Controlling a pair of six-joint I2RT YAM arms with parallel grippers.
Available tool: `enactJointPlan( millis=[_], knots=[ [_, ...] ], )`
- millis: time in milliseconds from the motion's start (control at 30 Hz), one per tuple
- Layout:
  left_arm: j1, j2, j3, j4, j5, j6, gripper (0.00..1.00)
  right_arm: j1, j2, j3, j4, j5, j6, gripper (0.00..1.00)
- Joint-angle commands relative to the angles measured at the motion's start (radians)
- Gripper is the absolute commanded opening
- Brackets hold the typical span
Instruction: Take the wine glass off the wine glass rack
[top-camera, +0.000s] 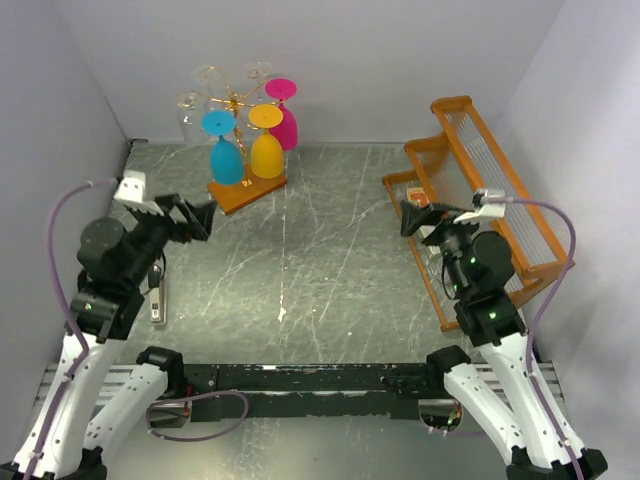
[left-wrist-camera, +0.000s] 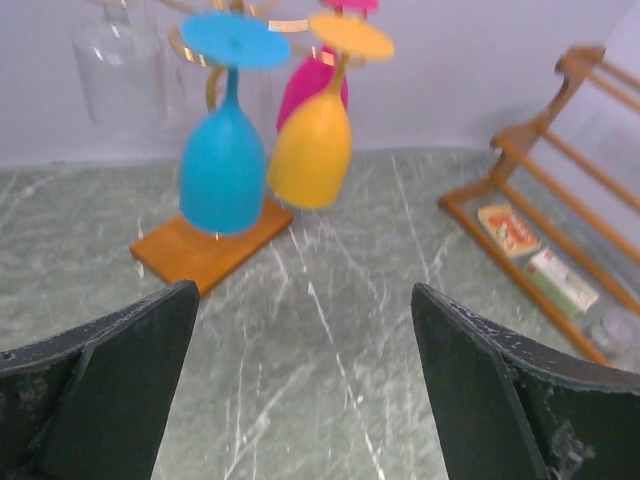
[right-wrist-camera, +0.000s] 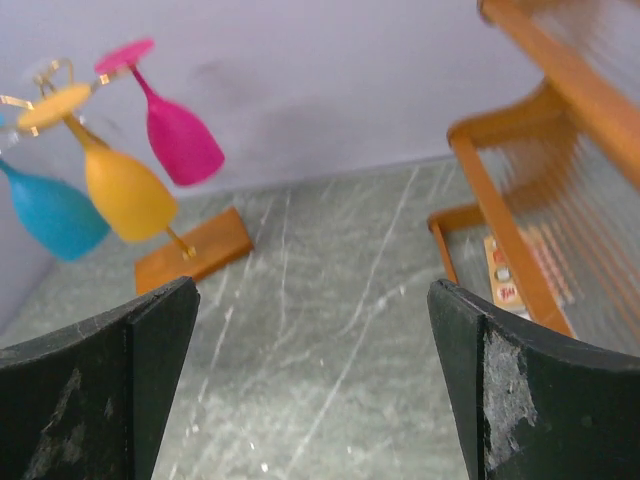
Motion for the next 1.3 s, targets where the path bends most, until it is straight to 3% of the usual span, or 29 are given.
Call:
enactJointPlan(
  millis=[0, 333, 567, 833, 1267],
  knots=[
    [0.046, 0.108, 0.185, -0.076, 0.017, -0.070, 0.99, -0.054, 0.093, 0.145, -0.005, -0.062, 0.024, 1.00],
    [0.096, 0.343, 0.476, -0.234, 0.047, -0.142, 0.98, -0.117, 0.297, 0.375, -0.051, -0.236, 0.049, 1.00],
    [0.116, 0.510, 0.632, -0.367, 0.115, -0.208, 0.99, -0.129, 0.357, 0.413, -0.044, -0.398, 0.113, 1.00],
    [0.163, 0.674, 0.793, -0.386, 0.303, -0.380, 0.87, -0.132, 0.369, 0.381, 0.019, -0.530, 0.157, 1.00],
    [0.171, 0.777, 0.874, -0.435, 0.027, -0.493, 0.79, -0.135, 0.349, 0.340, 0.053, -0.539, 0.167, 1.00]
  ],
)
